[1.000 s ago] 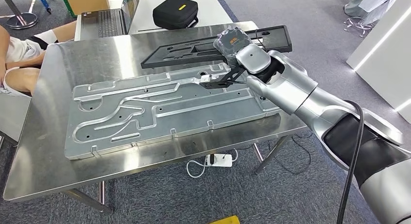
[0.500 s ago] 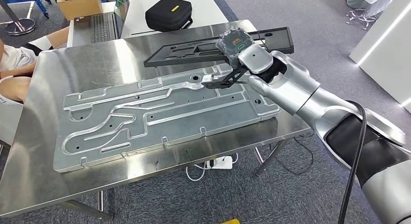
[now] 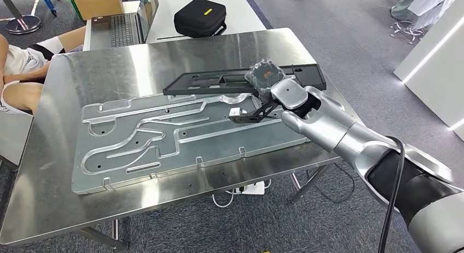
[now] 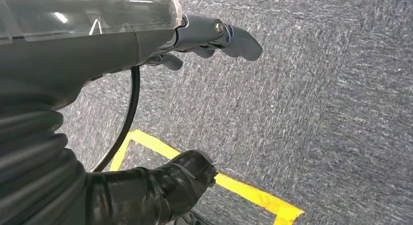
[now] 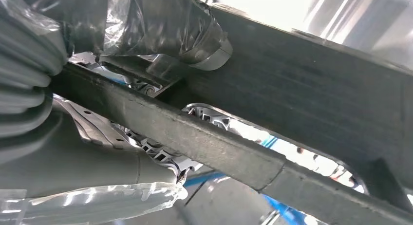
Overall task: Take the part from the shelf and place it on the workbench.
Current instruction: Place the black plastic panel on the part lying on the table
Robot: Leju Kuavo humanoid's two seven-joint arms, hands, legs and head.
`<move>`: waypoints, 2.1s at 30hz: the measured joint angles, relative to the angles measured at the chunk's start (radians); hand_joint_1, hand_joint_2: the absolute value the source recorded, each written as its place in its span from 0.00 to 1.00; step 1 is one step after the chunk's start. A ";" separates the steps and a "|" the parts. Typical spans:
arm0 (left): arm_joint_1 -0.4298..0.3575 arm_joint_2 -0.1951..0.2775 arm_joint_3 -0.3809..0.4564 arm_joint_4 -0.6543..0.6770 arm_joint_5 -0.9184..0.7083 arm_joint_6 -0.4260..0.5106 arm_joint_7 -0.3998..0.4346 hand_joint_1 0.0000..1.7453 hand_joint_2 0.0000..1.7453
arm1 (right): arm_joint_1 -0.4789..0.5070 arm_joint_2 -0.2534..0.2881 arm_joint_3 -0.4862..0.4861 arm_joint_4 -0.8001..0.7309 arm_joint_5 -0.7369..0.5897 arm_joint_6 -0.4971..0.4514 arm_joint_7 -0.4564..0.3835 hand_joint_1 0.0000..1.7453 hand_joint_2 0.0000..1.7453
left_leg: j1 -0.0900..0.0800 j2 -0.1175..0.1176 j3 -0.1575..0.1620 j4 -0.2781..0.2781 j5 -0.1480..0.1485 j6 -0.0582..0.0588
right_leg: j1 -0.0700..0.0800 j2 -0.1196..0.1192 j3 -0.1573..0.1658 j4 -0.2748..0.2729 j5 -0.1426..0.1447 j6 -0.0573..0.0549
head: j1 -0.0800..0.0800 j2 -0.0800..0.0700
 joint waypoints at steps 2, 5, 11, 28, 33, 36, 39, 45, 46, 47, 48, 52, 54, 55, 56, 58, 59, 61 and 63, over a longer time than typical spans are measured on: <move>0.000 0.001 0.002 0.000 0.000 -0.001 0.000 0.00 1.00 | 0.039 0.001 -0.016 -0.002 0.004 -0.019 -0.001 1.00 1.00 | -0.003 -0.003 0.006 0.000 -0.005 -0.003 | 0.004 -0.001 0.059 -0.140 0.072 -0.014 | 0.000 0.000; -0.001 0.004 0.003 0.000 -0.003 -0.002 -0.001 0.00 1.00 | 0.090 0.006 -0.033 -0.004 0.012 -0.044 -0.005 1.00 1.00 | -0.002 -0.004 0.006 -0.002 -0.007 -0.015 | 0.017 0.000 0.096 -0.225 0.092 -0.030 | 0.000 0.000; -0.001 0.025 0.004 0.000 -0.010 -0.001 -0.008 0.00 1.00 | 0.187 0.039 -0.057 -0.003 0.033 -0.076 -0.013 1.00 1.00 | -0.002 0.003 -0.063 0.157 -0.103 -0.041 | 0.004 -0.005 0.122 -0.259 0.101 -0.048 | 0.000 0.000; -0.001 0.050 0.004 0.000 -0.005 -0.019 -0.044 0.00 0.00 | 0.257 0.087 -0.084 0.034 0.054 -0.088 -0.045 0.00 0.00 | 0.000 0.005 -0.002 0.000 0.001 -0.001 | 0.001 0.002 0.000 0.038 -0.061 0.003 | 0.001 0.000; -0.002 0.049 0.004 0.000 -0.003 -0.020 -0.047 0.00 0.00 | 0.250 0.087 -0.086 0.041 0.056 -0.085 -0.050 0.00 0.00 | -0.005 0.004 0.003 0.000 0.001 -0.005 | 0.007 0.000 0.098 -0.169 0.059 -0.019 | 0.001 0.000; -0.002 0.047 0.004 0.000 -0.004 -0.020 -0.050 0.00 0.00 | 0.238 0.086 -0.087 0.043 0.059 -0.079 -0.056 0.00 0.00 | -0.005 0.005 0.001 -0.001 0.003 -0.017 | 0.018 -0.002 0.121 -0.227 0.073 -0.031 | 0.001 0.000; -0.002 0.044 0.004 0.000 -0.004 -0.020 -0.052 0.00 0.00 | 0.227 0.085 -0.087 0.043 0.059 -0.069 -0.059 0.00 0.00 | -0.005 0.006 -0.008 0.021 -0.015 -0.032 | 0.010 -0.003 0.133 -0.250 0.086 -0.041 | 0.000 0.000; 0.001 0.044 0.005 0.000 -0.005 -0.018 -0.057 0.00 0.00 | 0.206 0.084 -0.087 0.043 0.061 -0.031 -0.061 0.00 0.00 | 0.004 0.007 -0.111 0.250 -0.113 -0.051 | 0.004 -0.006 0.131 -0.252 0.090 -0.047 | 0.000 0.000; 0.000 0.044 0.005 0.000 -0.005 -0.018 -0.059 0.00 0.00 | 0.196 0.082 -0.087 0.043 0.061 -0.019 -0.062 0.00 0.00 | 0.007 0.008 -0.088 0.205 -0.084 -0.054 | 0.002 -0.006 0.129 -0.245 0.086 -0.043 | 0.000 0.000; 0.000 0.044 0.005 0.000 -0.005 -0.018 -0.062 0.00 0.00 | 0.180 0.079 -0.087 0.042 0.060 -0.007 -0.062 0.00 0.00 | 0.010 0.008 -0.055 0.141 -0.054 -0.055 | 0.000 -0.005 0.126 -0.236 0.081 -0.038 | 0.000 0.000; -0.001 0.043 0.005 0.000 -0.005 -0.018 -0.064 0.00 0.00 | 0.160 0.075 -0.087 0.042 0.060 0.006 -0.062 0.00 0.00 | 0.010 0.007 -0.026 0.083 -0.034 -0.055 | 0.000 -0.004 0.121 -0.223 0.075 -0.031 | 0.000 0.000; -0.001 0.040 0.005 0.000 -0.004 -0.018 -0.067 0.00 0.00 | 0.070 0.056 -0.087 0.034 0.056 0.063 -0.063 0.00 0.00 | 0.005 0.003 -0.004 0.032 -0.024 -0.032 | 0.003 0.001 0.106 -0.204 0.068 -0.010 | 0.000 0.000; -0.002 0.037 0.005 0.000 -0.004 -0.018 -0.069 0.00 0.00 | 0.022 0.046 -0.086 0.032 0.050 0.094 -0.063 0.00 0.00 | 0.007 0.003 -0.005 0.029 -0.019 -0.021 | -0.001 0.001 0.098 -0.185 0.054 -0.002 | 0.000 0.000; -0.002 0.036 0.005 0.000 -0.003 -0.018 -0.070 0.00 0.00 | -0.005 0.042 -0.085 0.030 0.047 0.106 -0.062 0.00 0.00 | 0.008 0.004 -0.006 0.027 -0.017 -0.016 | -0.002 0.001 0.084 -0.152 0.032 0.002 | 0.000 0.000; -0.002 0.035 0.005 0.000 -0.003 -0.018 -0.070 0.00 0.00 | -0.030 0.038 -0.085 0.029 0.044 0.118 -0.060 0.00 0.00 | 0.008 0.004 -0.006 0.026 -0.015 -0.012 | -0.003 0.000 0.061 -0.101 0.002 0.005 | 0.000 0.000; -0.002 0.033 0.005 0.000 -0.003 -0.019 -0.070 0.00 0.00 | -0.071 0.035 -0.083 0.028 0.040 0.136 -0.059 0.00 0.00 | 0.005 0.004 -0.008 0.026 -0.013 -0.007 | -0.003 0.000 0.005 0.022 -0.054 0.009 | 0.000 0.000; -0.002 0.031 0.005 0.000 -0.002 -0.019 -0.070 0.00 0.00 | -0.086 0.034 -0.080 0.028 0.036 0.144 -0.058 0.00 0.00 | 0.003 0.004 -0.008 0.026 -0.013 -0.006 | -0.002 0.000 -0.012 0.058 -0.063 0.008 | 0.000 0.000; -0.002 0.027 0.006 0.000 0.001 -0.019 -0.067 0.00 0.00 | -0.115 0.029 -0.070 0.024 0.024 0.159 -0.055 0.00 0.00 | -0.002 0.002 -0.008 0.026 -0.012 -0.005 | 0.001 0.000 0.004 0.025 -0.024 -0.002 | 0.000 0.000; -0.002 0.020 0.006 0.000 0.004 -0.019 -0.066 0.00 0.00 | -0.148 0.021 -0.062 0.017 0.012 0.166 -0.051 0.00 0.00 | -0.006 0.000 -0.008 0.026 -0.009 -0.005 | 0.011 0.002 0.068 -0.106 0.042 -0.028 | 0.000 0.000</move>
